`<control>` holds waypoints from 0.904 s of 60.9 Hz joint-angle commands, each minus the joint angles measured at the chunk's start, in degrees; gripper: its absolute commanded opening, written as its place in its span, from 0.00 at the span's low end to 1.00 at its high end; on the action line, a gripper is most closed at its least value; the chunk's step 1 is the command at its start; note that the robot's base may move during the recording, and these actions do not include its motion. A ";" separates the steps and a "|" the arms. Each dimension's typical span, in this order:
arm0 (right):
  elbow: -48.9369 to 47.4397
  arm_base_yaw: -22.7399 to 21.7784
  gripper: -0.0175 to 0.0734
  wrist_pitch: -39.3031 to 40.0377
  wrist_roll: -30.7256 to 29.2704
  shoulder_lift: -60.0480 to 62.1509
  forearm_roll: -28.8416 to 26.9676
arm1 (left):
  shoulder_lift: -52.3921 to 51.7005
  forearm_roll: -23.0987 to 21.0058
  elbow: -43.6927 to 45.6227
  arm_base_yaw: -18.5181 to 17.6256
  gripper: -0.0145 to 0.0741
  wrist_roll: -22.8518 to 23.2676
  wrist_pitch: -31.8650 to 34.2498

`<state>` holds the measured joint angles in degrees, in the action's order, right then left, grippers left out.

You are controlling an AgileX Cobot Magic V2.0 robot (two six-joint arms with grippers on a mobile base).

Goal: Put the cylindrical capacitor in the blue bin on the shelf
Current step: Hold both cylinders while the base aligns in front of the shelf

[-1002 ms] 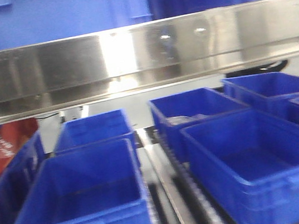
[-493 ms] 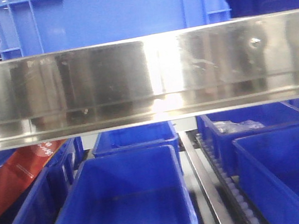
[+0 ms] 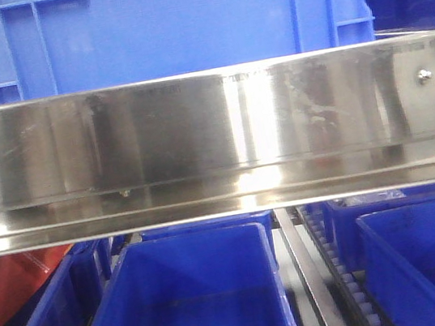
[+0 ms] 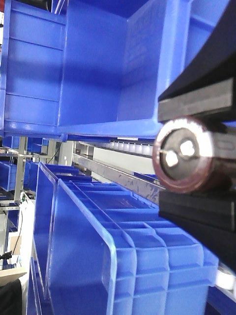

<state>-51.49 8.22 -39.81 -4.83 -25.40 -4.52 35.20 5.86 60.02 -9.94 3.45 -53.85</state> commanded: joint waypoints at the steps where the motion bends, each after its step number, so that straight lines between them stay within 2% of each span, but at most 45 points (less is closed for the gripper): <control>1: -0.34 0.14 0.01 1.25 -0.22 -0.05 0.32 | -0.28 -0.14 0.24 -0.47 0.04 -0.07 0.87; 42: -0.34 0.14 0.01 1.25 -0.22 -0.05 0.32 | -0.28 -0.14 0.24 -0.47 0.04 -0.07 0.87; 55: -0.34 0.14 0.01 1.25 -0.22 -0.05 0.32 | -0.28 -0.14 0.24 -0.47 0.04 -0.07 3.48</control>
<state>-51.49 8.22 -39.81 -4.83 -25.40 -4.52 35.20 5.86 60.02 -9.94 3.45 -52.89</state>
